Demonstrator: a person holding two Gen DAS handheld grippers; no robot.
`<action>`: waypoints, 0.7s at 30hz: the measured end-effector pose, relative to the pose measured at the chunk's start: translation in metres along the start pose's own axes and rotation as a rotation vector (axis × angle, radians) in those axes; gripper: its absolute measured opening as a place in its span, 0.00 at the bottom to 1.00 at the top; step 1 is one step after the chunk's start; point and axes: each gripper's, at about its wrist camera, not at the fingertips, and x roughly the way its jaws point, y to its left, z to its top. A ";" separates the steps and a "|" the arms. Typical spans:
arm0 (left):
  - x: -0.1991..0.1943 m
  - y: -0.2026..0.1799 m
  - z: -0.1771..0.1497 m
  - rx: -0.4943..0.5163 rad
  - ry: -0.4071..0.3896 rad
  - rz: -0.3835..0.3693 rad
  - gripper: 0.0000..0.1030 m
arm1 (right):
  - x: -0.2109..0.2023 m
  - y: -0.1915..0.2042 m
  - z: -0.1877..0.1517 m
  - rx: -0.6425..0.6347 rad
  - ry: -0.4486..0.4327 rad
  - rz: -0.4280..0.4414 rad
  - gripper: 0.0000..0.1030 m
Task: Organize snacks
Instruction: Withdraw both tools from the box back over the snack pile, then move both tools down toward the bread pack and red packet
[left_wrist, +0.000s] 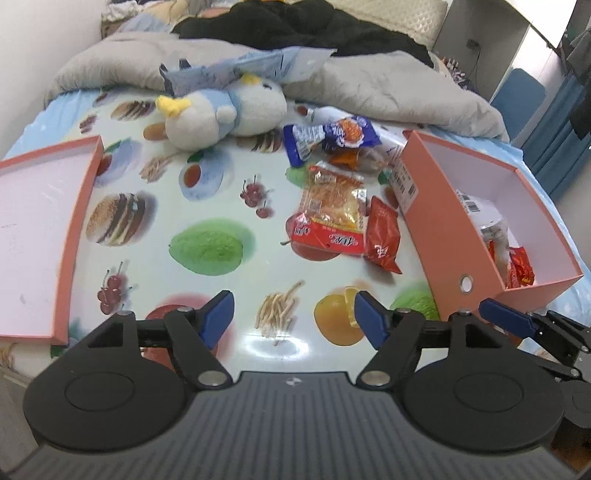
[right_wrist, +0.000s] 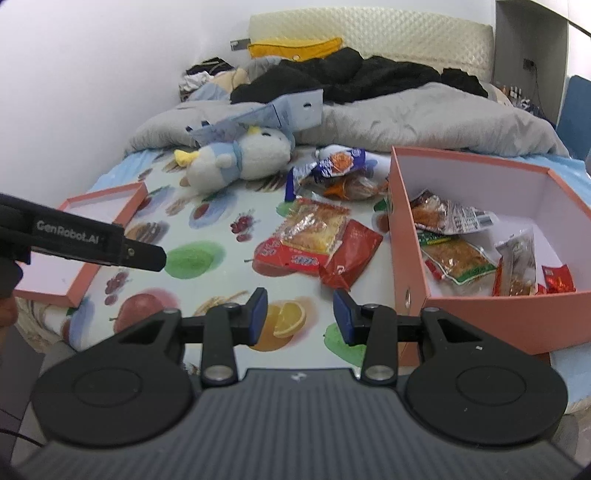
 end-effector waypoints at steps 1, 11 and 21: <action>0.006 0.000 0.001 0.001 0.008 0.000 0.79 | 0.003 0.000 0.000 0.002 0.006 -0.002 0.41; 0.065 0.011 0.026 0.014 0.099 -0.008 0.79 | 0.048 0.004 -0.002 -0.001 0.063 -0.031 0.41; 0.132 0.017 0.060 0.025 0.155 -0.034 0.88 | 0.099 0.008 0.010 -0.005 0.105 -0.079 0.55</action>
